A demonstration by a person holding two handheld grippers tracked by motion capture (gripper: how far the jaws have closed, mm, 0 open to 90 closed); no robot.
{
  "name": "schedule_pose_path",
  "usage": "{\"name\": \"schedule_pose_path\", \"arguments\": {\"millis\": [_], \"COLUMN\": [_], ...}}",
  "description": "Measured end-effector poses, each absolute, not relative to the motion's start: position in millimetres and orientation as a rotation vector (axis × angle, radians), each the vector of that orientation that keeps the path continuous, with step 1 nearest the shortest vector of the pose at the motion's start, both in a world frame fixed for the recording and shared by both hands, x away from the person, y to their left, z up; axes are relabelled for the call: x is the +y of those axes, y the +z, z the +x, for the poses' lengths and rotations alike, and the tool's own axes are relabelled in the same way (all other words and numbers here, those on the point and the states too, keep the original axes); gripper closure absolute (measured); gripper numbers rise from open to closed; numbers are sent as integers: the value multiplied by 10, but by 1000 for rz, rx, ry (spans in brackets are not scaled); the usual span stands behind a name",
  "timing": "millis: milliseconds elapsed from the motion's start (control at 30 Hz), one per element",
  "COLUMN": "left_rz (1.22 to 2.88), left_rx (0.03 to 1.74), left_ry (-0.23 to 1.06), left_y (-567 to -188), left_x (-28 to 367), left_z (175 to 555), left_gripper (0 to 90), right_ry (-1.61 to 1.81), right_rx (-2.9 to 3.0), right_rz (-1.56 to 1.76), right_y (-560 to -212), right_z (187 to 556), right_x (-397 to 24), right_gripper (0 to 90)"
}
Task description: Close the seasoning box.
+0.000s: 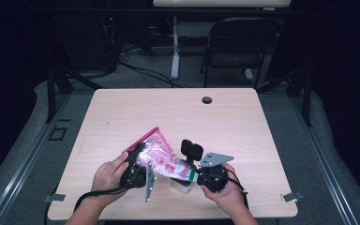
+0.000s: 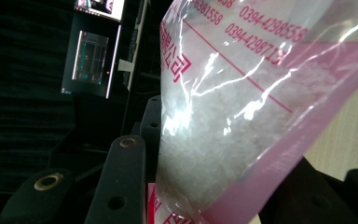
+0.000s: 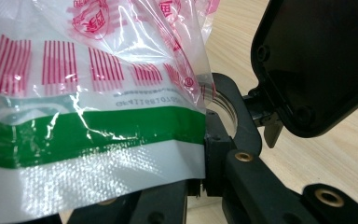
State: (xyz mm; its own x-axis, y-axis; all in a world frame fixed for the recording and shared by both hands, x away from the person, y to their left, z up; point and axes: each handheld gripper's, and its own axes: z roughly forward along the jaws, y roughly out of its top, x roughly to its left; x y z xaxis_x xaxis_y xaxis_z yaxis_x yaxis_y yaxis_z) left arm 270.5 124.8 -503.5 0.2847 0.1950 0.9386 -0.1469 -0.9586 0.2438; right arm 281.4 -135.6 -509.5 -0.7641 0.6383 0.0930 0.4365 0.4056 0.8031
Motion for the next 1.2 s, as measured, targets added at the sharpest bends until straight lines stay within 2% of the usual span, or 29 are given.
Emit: {"name": "schedule_pose_path", "arguments": {"millis": [533,967,1200], "left_rz": [2300,2298,2301], "left_rx": [-40,-42,-39], "left_ry": [1762,1772,1766], "left_y": [-5014,-5001,-5001], "left_x": [1237,1230,1239], "left_z": [2683,2670,2682], "left_gripper": [672,677,683], "right_ry": [1282,1280,1292], "right_rx": [2434,2430,2416], "right_rz": [954,961,948], "right_y": [-5110,-5111,-5089], "right_z": [2822,2823,2812], "right_x": [-1363,-1369,-1368], "right_gripper": [892,890,858]}}
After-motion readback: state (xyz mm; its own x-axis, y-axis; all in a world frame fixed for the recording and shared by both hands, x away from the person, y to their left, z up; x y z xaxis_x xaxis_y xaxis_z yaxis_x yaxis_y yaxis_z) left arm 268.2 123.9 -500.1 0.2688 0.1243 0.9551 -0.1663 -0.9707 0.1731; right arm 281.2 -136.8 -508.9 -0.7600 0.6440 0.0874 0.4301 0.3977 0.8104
